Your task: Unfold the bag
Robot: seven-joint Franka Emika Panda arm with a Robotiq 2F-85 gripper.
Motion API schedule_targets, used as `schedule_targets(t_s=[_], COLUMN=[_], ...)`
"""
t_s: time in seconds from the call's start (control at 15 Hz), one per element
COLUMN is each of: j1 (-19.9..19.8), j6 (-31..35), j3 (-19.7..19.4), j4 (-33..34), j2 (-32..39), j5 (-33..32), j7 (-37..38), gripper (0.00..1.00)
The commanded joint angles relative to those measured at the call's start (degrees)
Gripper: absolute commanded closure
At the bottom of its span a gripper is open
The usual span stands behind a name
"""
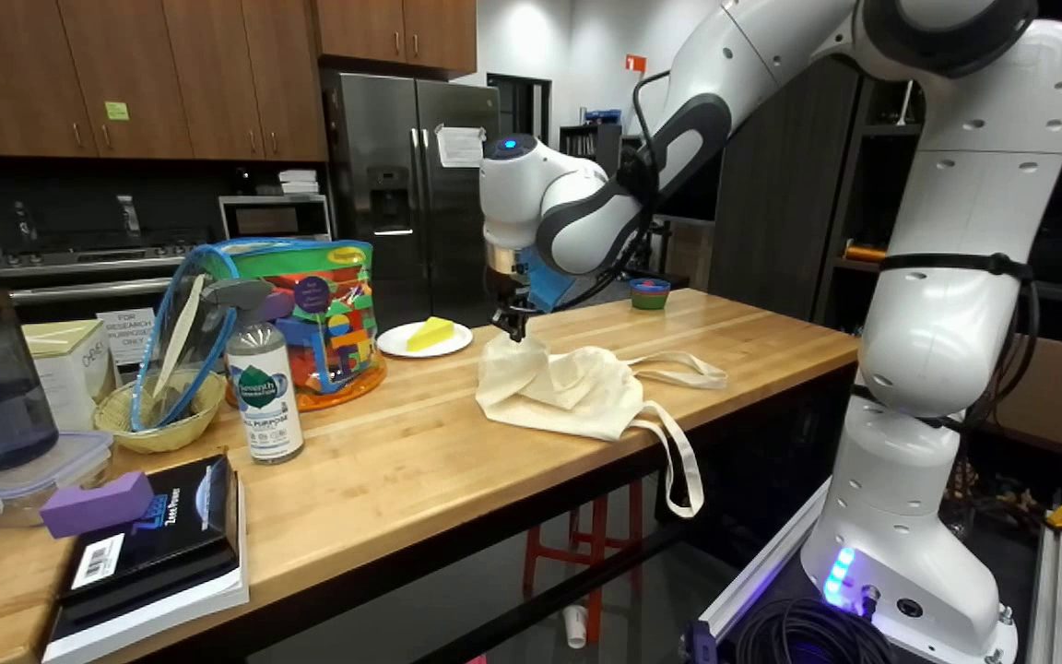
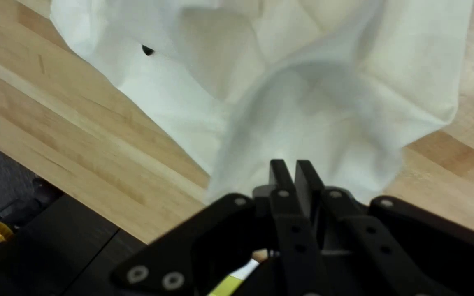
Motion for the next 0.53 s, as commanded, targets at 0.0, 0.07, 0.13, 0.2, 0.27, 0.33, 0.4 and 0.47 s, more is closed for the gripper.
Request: schedule_targets(t_s=[0.0,0.07,0.13,0.2,0.27,0.33,0.4,0.47], j1=[-3.11,-4.12,-5.18,-3.75,-4.53,-5.02,-5.23,-5.20], j6=[-0.41,-0.77,-1.17,-0.16,-0.16,-0.15,-0.15,-0.15], j3=[-3.49,-4.58,-5.76,-4.41,-5.40,-6.06,-6.38,-6.46], j4=[3.07,3.97,4.90,2.47,3.18,3.71,4.04,4.20], j2=[1.97,2.64,3.33,1.53,2.14,2.65,3.05,3.32], j5=[5.20,6.73,8.28,5.89,6.77,7.21,7.28,7.29], j7=[-5.67,-7.09,-8.81,-5.81,-7.16,-7.92,-8.08,-8.08], gripper=[0.98,0.88,0.72,0.96,0.90,0.85,0.78,0.73])
